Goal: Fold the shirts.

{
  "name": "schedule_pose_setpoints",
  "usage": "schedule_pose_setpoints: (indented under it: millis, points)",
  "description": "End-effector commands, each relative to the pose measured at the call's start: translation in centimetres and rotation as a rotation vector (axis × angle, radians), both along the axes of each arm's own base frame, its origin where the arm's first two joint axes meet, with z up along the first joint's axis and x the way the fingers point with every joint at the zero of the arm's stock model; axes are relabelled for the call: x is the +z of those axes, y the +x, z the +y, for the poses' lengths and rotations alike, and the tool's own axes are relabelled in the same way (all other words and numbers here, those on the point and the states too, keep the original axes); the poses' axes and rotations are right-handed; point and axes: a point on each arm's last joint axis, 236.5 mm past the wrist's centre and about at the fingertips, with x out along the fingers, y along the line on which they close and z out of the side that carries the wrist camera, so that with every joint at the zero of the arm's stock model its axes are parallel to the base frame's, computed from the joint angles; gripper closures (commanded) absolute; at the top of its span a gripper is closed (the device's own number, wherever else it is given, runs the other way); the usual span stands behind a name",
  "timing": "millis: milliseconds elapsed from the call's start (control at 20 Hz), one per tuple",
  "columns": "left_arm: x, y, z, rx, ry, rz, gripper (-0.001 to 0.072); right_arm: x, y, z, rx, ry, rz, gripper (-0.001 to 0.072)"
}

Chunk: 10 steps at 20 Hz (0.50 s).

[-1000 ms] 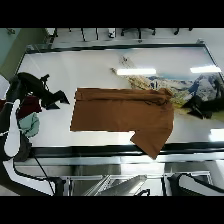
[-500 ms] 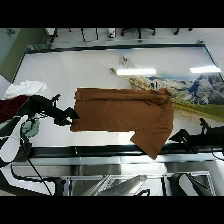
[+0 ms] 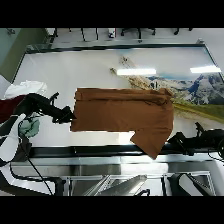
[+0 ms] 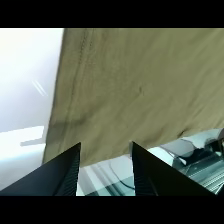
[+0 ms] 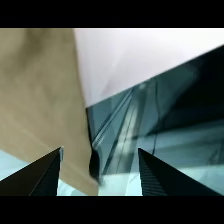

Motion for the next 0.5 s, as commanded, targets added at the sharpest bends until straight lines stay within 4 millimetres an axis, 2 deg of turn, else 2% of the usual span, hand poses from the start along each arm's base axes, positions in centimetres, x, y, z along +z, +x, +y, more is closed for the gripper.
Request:
schedule_pose_setpoints:
  millis: [0, 50, 100, 150, 200, 250, 450]
  points:
    - [2.0, 0.9, 2.6, 0.038, 0.005, -0.037, 0.0344, -0.9, 2.1, 0.8, -0.036, 0.074, -0.048, 0.0179]
    - [2.0, 1.0, 3.2, 0.052, 0.006, -0.039, 0.0283, -0.9, 3.1, 1.2, -0.057, 0.107, -0.077, 0.0186]
    - [1.8, 1.0, 3.4, 0.058, 0.004, -0.032, 0.0136, -1.0, 3.7, 1.6, -0.075, 0.144, -0.091, 0.0188]
    - [1.3, 0.9, 3.3, 0.058, 0.002, -0.02, 0.01, -1.3, 3.8, 1.9, -0.081, 0.164, -0.085, 0.019]
    - [0.7, 0.8, 3.0, 0.054, -0.003, -0.006, 0.01, -1.7, 3.6, 2.0, -0.078, 0.174, -0.067, 0.0195]
    - [0.0, 0.7, 2.4, 0.039, -0.005, 0.01, 0.0101, -2.1, 3.4, 2.2, -0.071, 0.18, -0.056, 0.023]
    - [-3.2, 0.5, -1.3, -0.039, 0.006, 0.046, 0.0101, -2.7, 3.2, 3.4, -0.025, 0.179, -0.038, 0.0229]
